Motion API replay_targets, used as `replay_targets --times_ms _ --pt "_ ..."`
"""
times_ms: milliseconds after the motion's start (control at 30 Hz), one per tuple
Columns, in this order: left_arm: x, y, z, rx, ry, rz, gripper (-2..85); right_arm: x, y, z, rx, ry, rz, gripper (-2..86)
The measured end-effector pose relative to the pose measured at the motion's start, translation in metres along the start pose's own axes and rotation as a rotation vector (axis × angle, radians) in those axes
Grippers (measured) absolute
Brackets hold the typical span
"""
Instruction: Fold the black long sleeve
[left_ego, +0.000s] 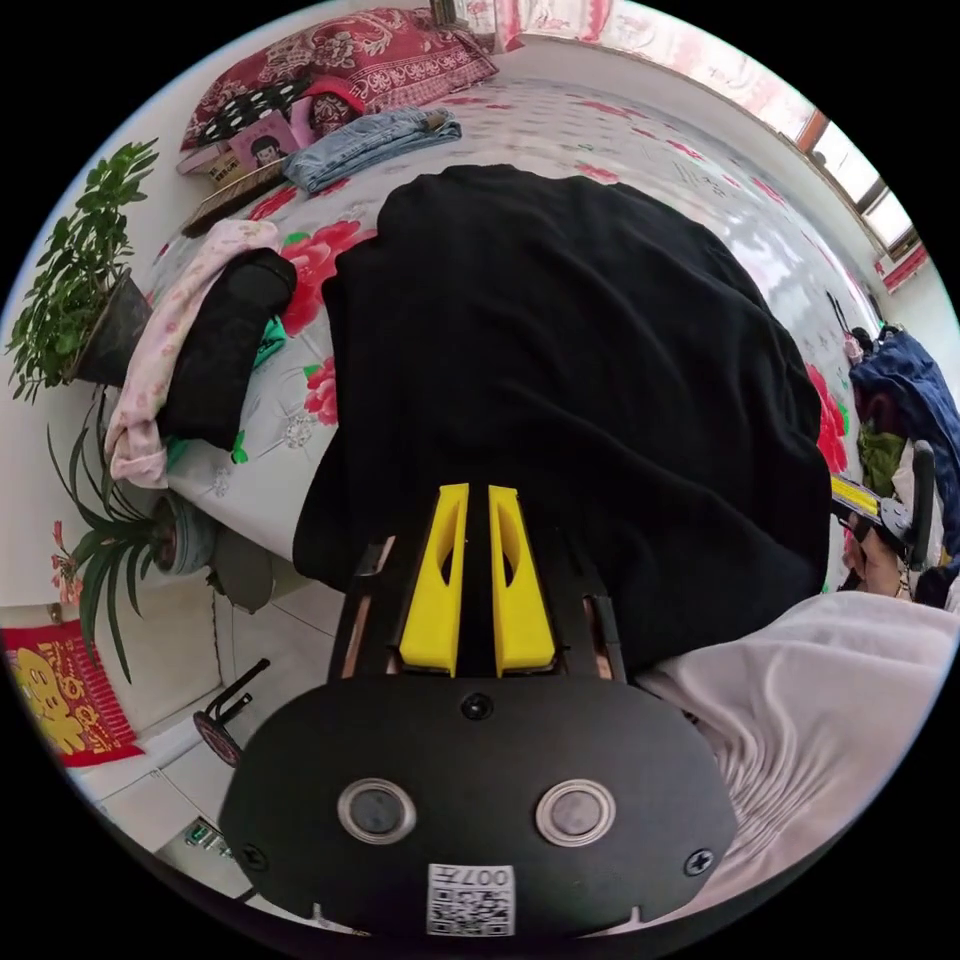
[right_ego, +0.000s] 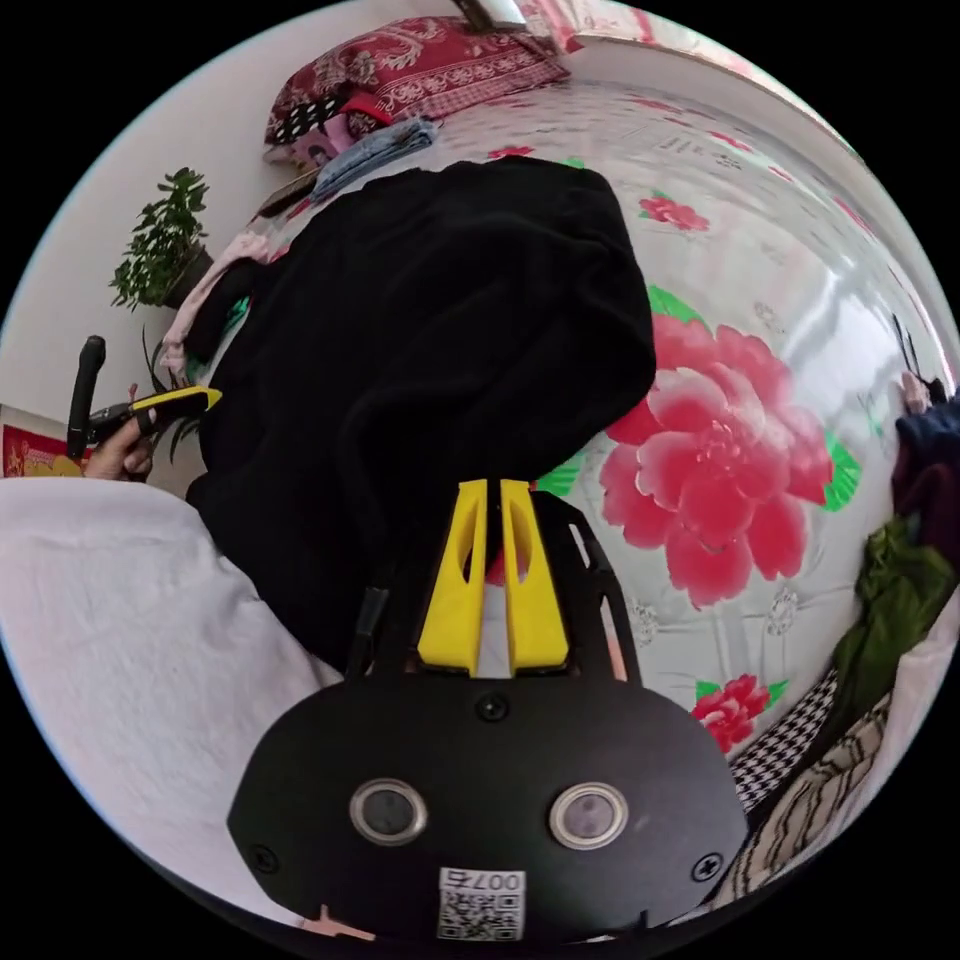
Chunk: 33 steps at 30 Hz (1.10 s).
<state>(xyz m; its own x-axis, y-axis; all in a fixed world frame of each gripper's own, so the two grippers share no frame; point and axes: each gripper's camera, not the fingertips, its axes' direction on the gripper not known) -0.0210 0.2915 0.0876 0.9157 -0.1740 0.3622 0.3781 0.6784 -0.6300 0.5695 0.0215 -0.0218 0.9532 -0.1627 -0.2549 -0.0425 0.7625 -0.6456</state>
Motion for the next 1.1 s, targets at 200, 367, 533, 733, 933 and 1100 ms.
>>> replay_targets --times_ms 200,367,533,733,933,1100 --pt "0.000 0.020 -0.016 0.005 -0.016 -0.087 4.2 0.090 -0.067 -0.177 0.401 0.520 -0.025 0.1" --pt "0.009 0.046 -0.020 0.002 0.010 -0.186 4.4 0.168 -0.097 -0.238 0.405 0.479 0.144 0.1" --pt "0.030 0.067 -0.027 0.000 0.043 -0.198 4.9 0.153 -0.062 -0.172 0.391 0.218 0.082 0.1" --pt "0.053 0.041 -0.022 -0.009 0.034 -0.027 5.0 0.100 0.014 -0.035 0.045 0.144 0.060 -0.1" --pt "0.078 -0.003 -0.009 -0.022 0.103 0.113 4.7 0.094 0.065 -0.031 0.007 0.273 0.050 -0.2" --pt "0.101 -0.008 -0.010 -0.038 0.030 0.078 2.4 0.116 0.090 -0.040 0.052 0.227 -0.042 -0.2"
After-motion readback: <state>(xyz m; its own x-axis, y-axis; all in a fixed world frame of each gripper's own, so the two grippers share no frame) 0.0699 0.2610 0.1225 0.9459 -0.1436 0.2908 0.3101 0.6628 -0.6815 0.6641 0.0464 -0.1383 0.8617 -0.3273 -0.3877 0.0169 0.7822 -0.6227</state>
